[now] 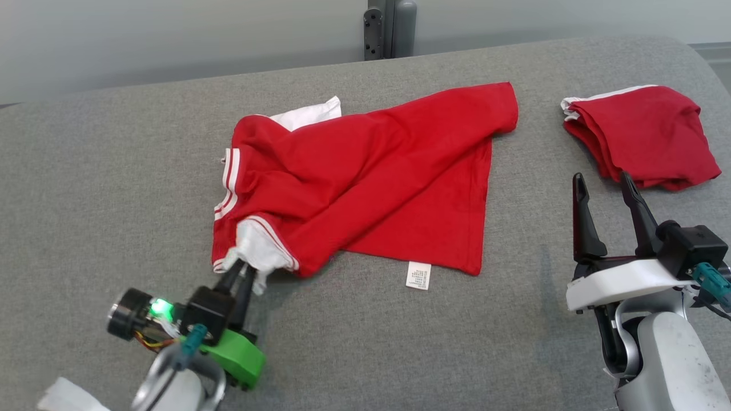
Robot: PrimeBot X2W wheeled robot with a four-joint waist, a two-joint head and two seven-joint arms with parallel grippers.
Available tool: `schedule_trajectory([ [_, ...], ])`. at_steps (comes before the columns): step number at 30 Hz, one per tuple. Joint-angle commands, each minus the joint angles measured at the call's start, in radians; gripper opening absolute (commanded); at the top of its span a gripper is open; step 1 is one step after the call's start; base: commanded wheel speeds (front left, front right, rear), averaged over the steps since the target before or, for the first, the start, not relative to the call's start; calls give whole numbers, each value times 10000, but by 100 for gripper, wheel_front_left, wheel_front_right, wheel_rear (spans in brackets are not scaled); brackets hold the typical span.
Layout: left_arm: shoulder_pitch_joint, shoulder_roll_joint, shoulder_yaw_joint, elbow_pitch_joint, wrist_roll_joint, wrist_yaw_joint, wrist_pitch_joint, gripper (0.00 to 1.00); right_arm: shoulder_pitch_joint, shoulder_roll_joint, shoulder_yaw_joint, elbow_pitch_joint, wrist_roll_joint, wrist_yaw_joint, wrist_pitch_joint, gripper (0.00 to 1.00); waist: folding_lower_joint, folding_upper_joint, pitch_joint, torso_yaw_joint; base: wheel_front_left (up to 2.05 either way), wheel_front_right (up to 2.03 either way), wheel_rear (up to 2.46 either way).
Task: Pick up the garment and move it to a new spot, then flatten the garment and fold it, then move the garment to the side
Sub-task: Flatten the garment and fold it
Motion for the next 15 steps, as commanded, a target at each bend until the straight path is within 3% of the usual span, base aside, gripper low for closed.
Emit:
schedule_trajectory([
  [1,179,-151,-170,120,51,-80,13,0,150,-22,-24,-5,-11,-10,21,100,0,0,12,-7,0,0,0],
  [8,520,-1166,-1044,1306,-124,-334,-44,0,161,-23,-19,-54,-82,-10,94,100,0,0,16,-143,0,0,0],
  [9,527,-1273,-1063,1421,-189,-349,-57,15,178,-22,-31,-68,-94,-10,107,100,0,0,8,-153,0,0,0],
  [10,541,-1362,-1056,1507,-239,-364,-66,47,189,-22,-47,-80,-99,-10,115,100,0,0,-2,-157,0,0,0],
  [11,572,-1462,-1007,1556,-350,-376,-98,100,204,-22,-74,-91,-110,-10,126,100,0,0,-21,-152,0,0,0],
  [15,878,-1655,-583,1385,-948,-298,-175,100,342,-22,-143,-116,-144,-11,113,100,0,0,-121,-89,0,0,0],
])
